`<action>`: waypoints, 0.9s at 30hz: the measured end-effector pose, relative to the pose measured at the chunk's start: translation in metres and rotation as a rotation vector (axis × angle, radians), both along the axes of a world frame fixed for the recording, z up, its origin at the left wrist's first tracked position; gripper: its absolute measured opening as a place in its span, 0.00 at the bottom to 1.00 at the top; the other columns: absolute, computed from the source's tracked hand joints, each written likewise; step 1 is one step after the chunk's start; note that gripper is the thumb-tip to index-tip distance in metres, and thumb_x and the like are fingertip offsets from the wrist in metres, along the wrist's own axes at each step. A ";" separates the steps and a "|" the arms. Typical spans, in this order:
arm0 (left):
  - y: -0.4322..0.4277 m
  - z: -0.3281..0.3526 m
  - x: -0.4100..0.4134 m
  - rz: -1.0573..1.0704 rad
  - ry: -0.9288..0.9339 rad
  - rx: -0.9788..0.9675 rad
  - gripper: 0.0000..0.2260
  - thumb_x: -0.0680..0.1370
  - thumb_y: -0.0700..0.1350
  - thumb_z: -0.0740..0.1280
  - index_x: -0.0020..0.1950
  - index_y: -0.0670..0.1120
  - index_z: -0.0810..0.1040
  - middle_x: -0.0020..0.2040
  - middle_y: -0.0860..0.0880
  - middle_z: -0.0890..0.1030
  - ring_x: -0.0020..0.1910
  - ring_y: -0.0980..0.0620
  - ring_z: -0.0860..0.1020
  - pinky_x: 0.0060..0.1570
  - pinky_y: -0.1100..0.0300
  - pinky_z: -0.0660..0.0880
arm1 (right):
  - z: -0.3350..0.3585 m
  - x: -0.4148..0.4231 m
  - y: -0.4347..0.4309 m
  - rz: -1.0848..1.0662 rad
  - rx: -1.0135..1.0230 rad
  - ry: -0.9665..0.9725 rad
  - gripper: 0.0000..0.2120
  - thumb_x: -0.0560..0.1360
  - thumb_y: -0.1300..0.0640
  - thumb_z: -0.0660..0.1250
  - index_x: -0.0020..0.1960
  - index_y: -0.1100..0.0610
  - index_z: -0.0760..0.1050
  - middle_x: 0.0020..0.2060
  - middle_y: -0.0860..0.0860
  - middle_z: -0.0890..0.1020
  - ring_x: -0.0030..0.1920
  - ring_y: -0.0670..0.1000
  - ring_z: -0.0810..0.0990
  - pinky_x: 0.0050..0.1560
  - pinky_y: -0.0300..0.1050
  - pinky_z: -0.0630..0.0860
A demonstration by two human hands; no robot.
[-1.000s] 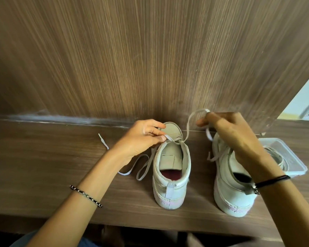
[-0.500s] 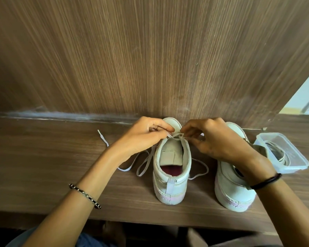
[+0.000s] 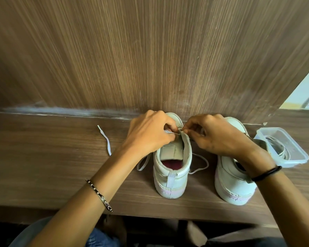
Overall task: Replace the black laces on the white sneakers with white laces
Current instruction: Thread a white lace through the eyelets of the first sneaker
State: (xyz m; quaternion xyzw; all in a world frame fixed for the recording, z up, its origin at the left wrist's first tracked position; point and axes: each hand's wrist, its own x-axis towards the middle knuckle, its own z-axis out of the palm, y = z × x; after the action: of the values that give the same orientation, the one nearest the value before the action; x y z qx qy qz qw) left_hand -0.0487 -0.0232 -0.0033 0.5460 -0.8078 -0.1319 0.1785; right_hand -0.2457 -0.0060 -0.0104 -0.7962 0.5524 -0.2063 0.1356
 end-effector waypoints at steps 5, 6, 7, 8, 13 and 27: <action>0.001 -0.008 0.000 -0.012 -0.030 -0.070 0.07 0.78 0.59 0.68 0.54 0.65 0.84 0.53 0.55 0.82 0.56 0.53 0.77 0.43 0.57 0.67 | 0.000 -0.001 -0.001 0.006 0.038 0.035 0.05 0.80 0.54 0.68 0.53 0.51 0.82 0.48 0.44 0.86 0.50 0.45 0.83 0.54 0.40 0.77; 0.000 -0.010 0.000 -0.021 -0.026 -0.056 0.07 0.79 0.59 0.67 0.54 0.65 0.84 0.53 0.55 0.81 0.56 0.53 0.77 0.43 0.57 0.67 | 0.001 -0.001 0.000 0.012 0.049 0.029 0.05 0.80 0.54 0.69 0.54 0.51 0.83 0.48 0.45 0.86 0.50 0.45 0.83 0.54 0.41 0.78; -0.001 -0.012 -0.001 -0.035 -0.022 -0.037 0.07 0.79 0.57 0.67 0.54 0.64 0.84 0.53 0.54 0.81 0.55 0.52 0.77 0.42 0.57 0.66 | 0.002 -0.001 0.000 0.022 0.053 0.014 0.05 0.80 0.55 0.70 0.54 0.52 0.83 0.48 0.45 0.86 0.50 0.44 0.83 0.53 0.38 0.78; -0.002 -0.014 -0.002 -0.053 -0.018 -0.017 0.07 0.79 0.56 0.67 0.54 0.63 0.84 0.52 0.54 0.80 0.54 0.52 0.77 0.41 0.57 0.66 | 0.002 -0.002 0.001 0.032 0.050 0.001 0.06 0.80 0.57 0.71 0.55 0.53 0.84 0.48 0.45 0.86 0.49 0.43 0.83 0.52 0.35 0.78; -0.008 -0.022 0.000 -0.147 0.021 0.005 0.07 0.80 0.53 0.67 0.54 0.58 0.85 0.46 0.51 0.77 0.54 0.49 0.73 0.47 0.53 0.73 | 0.000 -0.001 0.003 0.061 -0.041 0.017 0.05 0.79 0.58 0.71 0.54 0.55 0.84 0.43 0.46 0.86 0.40 0.41 0.81 0.46 0.31 0.76; -0.002 -0.016 -0.026 0.300 0.472 0.492 0.23 0.70 0.55 0.70 0.17 0.50 0.70 0.24 0.55 0.68 0.34 0.50 0.71 0.39 0.58 0.67 | 0.006 0.028 -0.002 -0.308 0.740 -0.597 0.15 0.82 0.53 0.59 0.39 0.55 0.74 0.28 0.48 0.70 0.26 0.44 0.67 0.25 0.37 0.61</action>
State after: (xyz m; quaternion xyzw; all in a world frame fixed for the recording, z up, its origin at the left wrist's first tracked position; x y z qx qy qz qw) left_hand -0.0746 -0.0251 -0.0194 0.6396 -0.5994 -0.4169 0.2405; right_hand -0.2176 -0.0075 -0.0046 -0.5103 0.6366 -0.2333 0.5291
